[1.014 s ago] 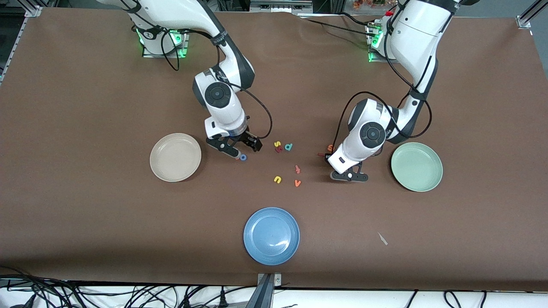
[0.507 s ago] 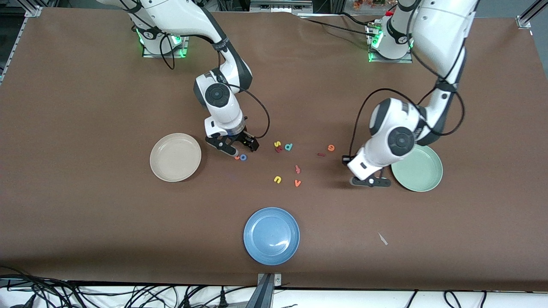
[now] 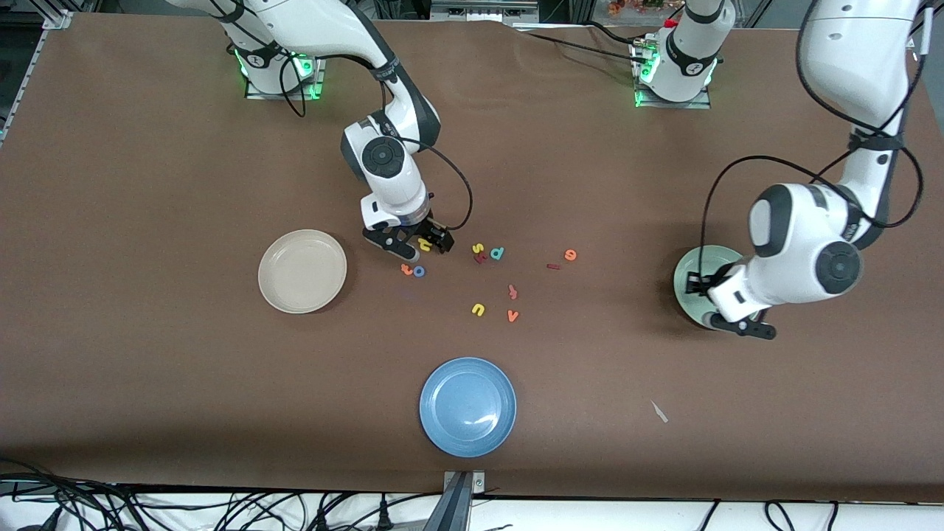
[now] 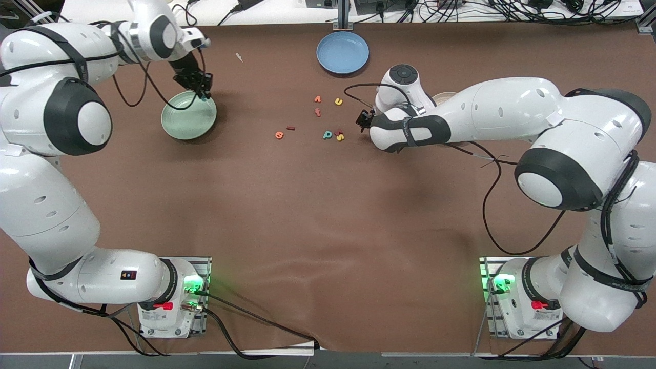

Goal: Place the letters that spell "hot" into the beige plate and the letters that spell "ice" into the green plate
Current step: 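Carry the teal c onto the green plate and open the left gripper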

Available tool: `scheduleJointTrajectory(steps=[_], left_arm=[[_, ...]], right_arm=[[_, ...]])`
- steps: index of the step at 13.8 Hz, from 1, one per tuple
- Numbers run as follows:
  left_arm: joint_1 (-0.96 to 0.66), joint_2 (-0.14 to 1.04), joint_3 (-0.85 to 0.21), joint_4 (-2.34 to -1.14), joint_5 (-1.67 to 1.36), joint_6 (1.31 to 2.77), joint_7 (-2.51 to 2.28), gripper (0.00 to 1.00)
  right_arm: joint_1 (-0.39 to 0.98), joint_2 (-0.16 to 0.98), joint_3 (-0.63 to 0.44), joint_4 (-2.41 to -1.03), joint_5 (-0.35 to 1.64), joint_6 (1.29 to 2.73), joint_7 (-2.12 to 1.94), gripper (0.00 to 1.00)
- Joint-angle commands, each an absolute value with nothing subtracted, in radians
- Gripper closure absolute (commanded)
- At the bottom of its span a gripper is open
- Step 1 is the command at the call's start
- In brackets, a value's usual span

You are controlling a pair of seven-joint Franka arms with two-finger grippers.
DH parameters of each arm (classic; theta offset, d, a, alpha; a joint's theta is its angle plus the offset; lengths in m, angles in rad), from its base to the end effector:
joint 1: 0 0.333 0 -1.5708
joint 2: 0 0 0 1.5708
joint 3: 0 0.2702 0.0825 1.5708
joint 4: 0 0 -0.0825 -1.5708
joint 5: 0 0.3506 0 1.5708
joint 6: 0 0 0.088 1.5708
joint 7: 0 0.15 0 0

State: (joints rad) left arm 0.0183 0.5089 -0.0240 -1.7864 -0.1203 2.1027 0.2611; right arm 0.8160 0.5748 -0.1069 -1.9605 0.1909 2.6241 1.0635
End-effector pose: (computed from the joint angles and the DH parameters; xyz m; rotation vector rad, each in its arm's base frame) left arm 0.5790 -0.0133 0.1948 2.9829 -0.2899 -0.2663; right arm 0.4455 0.3796 0.1341 -2.9461 0.7463 -0.0388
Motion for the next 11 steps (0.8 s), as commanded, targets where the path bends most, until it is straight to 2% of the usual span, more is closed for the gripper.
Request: scheduleJointTrajectory(steps=[1, 2, 6, 11], left_arm=[[0.084, 0.532, -0.035, -1.795, -0.121, 2.100, 0.345, 0.87], [0.083, 0.537, -0.035, -1.802, -0.123, 2.102, 0.339, 0.01], [0.061, 0.517, -0.044, -1.805, -0.123, 2.094, 0.322, 0.00], [-0.127, 0.499, -0.044, -1.802, -0.123, 2.071, -0.063, 0.00]], right_arm=[[0.822, 0.534, -0.106, -2.022, 0.212, 2.645, 1.065, 0.01], [0.822, 0.534, -0.106, -2.023, 0.212, 2.645, 1.065, 0.01], [0.821, 0.538, -0.104, -2.028, 0.212, 2.646, 1.063, 0.01], [0.818, 0.548, -0.104, -2.023, 0.212, 2.648, 1.055, 0.06]])
